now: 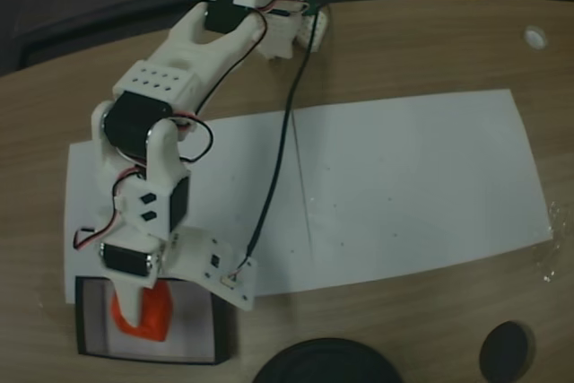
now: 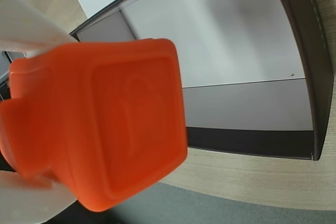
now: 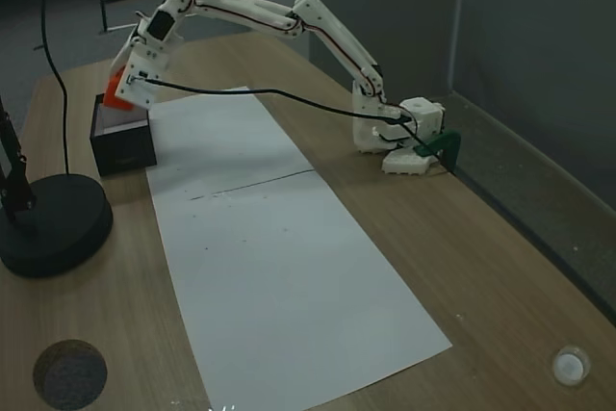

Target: Grab a orange square and put it in the box.

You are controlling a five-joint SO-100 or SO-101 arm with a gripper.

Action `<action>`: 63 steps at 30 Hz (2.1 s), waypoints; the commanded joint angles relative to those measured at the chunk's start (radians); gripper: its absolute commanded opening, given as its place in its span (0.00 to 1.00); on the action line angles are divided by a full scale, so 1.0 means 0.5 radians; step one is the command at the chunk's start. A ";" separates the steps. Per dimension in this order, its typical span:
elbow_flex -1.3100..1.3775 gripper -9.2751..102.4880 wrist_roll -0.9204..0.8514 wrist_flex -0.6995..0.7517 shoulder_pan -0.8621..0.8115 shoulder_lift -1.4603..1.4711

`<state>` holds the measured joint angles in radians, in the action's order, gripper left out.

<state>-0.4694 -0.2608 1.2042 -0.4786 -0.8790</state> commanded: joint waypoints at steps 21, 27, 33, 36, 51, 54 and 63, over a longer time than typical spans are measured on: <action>0.196 0.23 0.052 0.209 -0.043 -0.138; 0.325 0.08 0.178 0.933 0.110 -0.411; -0.080 0.08 0.476 1.062 0.249 -0.856; -0.451 0.08 0.543 1.058 0.383 -1.154; -2.157 0.08 0.626 0.681 1.012 -2.853; -2.568 0.08 0.623 0.506 1.012 -3.240; -3.596 0.08 0.405 0.135 1.009 -4.277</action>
<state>-2.1967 -0.0383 1.3070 0.0322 -2.8962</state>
